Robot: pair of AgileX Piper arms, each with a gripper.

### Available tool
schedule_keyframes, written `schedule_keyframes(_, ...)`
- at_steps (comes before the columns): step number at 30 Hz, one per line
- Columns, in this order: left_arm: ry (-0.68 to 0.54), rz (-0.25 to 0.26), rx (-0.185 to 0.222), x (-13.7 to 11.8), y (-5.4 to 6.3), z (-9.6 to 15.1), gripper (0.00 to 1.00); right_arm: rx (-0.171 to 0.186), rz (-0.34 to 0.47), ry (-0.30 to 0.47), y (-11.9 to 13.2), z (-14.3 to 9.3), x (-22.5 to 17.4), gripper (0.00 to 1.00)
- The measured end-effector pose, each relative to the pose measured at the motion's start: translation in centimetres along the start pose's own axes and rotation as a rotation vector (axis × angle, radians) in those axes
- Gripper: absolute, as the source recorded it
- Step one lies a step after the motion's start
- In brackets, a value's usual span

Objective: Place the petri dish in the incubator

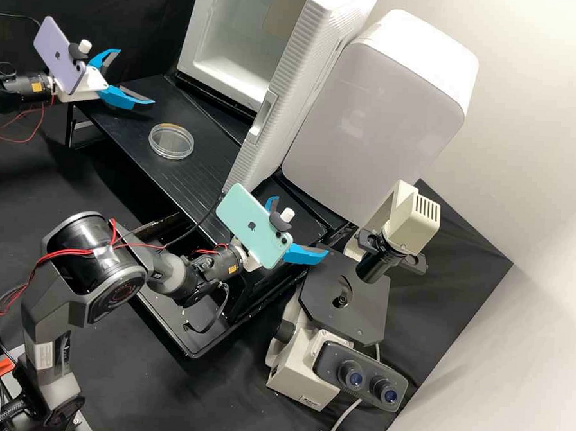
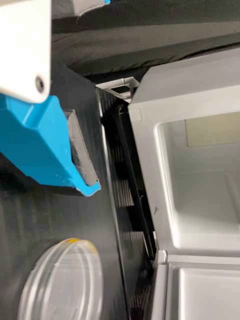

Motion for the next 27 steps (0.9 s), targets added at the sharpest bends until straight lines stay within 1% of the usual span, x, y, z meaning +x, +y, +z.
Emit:
schedule_keyframes(5, -0.04, -0.004, 0.002, -1.8, -0.1, 0.6, 1.0, 0.0, 0.0, 0.0, 0.0, 0.0, 0.0, 1.0)
schedule_keyframes(10, -0.088, 0.013, -0.015, -3.1, 0.1, 1.5, 1.0, 0.0, 0.0, 0.0, 0.0, 0.0, 0.0, 1.0)
schedule_keyframes(14, -0.137, 0.005, -0.025, -3.7, -0.1, 2.4, 1.0, 0.0, 0.0, 0.0, 0.0, 0.0, 0.0, 1.0)
schedule_keyframes(17, -0.182, -0.011, -0.034, -4.2, -0.4, 3.3, 1.0, 0.0, 0.0, 0.0, 0.0, 0.0, 0.0, 1.0)
schedule_keyframes(19, -0.209, -0.025, -0.042, -4.4, -0.7, 3.8, 1.0, 0.0, 0.0, 0.0, 0.0, 0.0, 0.0, 1.0)
schedule_keyframes(22, -0.24, -0.041, -0.073, -4.6, -1.0, 4.5, 1.0, 0.0, 0.0, 0.0, 0.0, 0.0, 0.0, 1.0)
schedule_keyframes(25, -0.264, -0.051, -0.087, -4.7, -1.1, 5.0, 1.0, 0.0, 0.0, 0.0, 0.0, 0.0, 0.0, 1.0)
schedule_keyframes(27, -0.281, -0.057, -0.104, -4.8, -1.2, 5.3, 1.0, 0.0, 0.0, 0.0, 0.0, 0.0, 0.0, 1.0)
